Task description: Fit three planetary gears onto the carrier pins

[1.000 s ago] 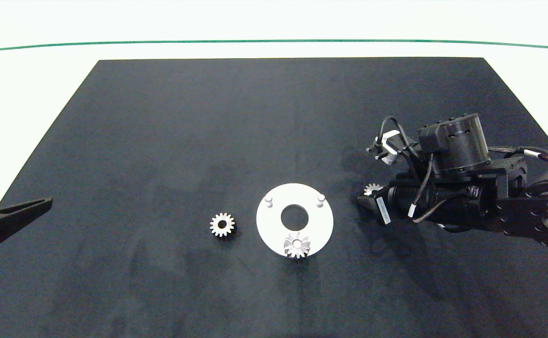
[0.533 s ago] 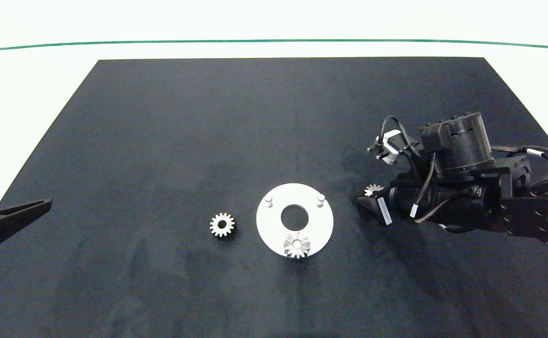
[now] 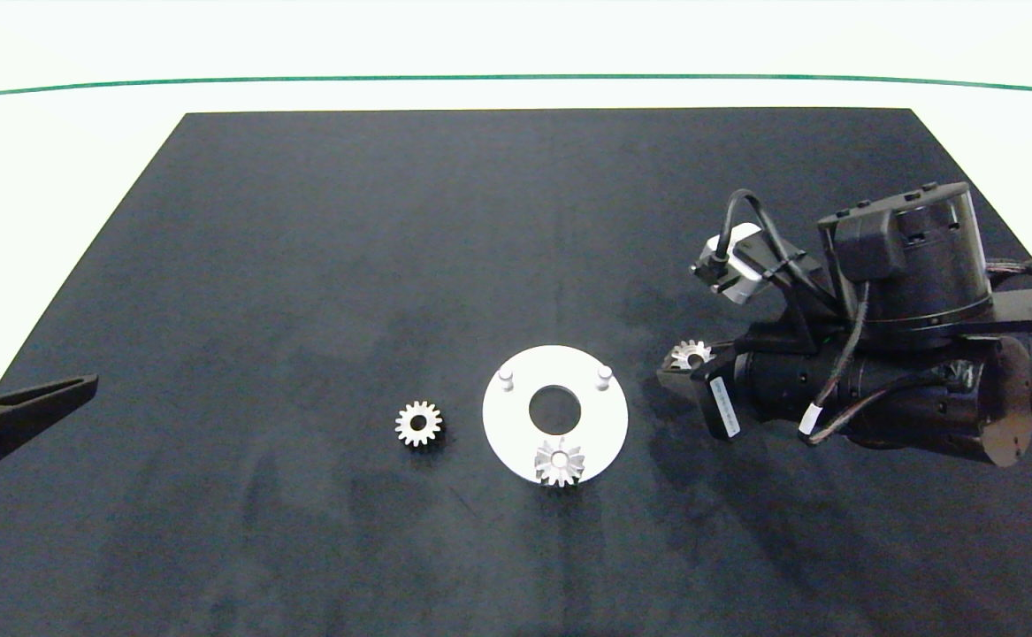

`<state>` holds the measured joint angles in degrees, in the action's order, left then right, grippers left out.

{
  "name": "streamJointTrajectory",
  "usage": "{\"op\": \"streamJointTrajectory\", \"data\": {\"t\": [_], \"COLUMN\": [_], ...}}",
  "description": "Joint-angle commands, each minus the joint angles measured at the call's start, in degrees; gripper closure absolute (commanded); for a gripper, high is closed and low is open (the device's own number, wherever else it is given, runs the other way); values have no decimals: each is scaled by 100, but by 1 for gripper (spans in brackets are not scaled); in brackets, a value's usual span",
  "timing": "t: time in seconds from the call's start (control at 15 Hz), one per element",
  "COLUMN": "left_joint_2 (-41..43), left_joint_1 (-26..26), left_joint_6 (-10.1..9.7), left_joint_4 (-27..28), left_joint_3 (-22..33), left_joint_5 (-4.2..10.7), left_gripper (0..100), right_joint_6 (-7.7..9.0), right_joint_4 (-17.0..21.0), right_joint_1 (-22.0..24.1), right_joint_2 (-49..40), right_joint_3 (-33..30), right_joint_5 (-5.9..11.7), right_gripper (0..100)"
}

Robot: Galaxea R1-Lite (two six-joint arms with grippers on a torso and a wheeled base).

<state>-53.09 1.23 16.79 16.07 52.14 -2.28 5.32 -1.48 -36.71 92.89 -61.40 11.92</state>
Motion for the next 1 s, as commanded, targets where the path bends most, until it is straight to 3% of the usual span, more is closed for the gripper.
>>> {"op": "streamJointTrajectory", "data": {"t": [0.07, 0.27, 0.4, 1.0], "left_joint_2": [-8, -8, -8, -8], "left_joint_1": [-9, -18, -18, -18], "left_joint_6": [9, 9, 9, 18], "left_joint_4": [2, 2, 2, 2], "left_joint_3": [7, 16, 16, 7], "left_joint_5": [8, 8, 8, 17], "left_gripper": [0, 0, 0, 0], "right_joint_6": [49, 136, 198, 198], "right_joint_4": [-257, -652, -687, -626], "right_joint_1": [-451, -715, -794, -689], "right_joint_2": [423, 880, 1012, 941], "right_joint_3": [-135, -267, -407, -618], "right_joint_5": [258, 284, 276, 276], "right_gripper": [100, 100, 100, 100]}}
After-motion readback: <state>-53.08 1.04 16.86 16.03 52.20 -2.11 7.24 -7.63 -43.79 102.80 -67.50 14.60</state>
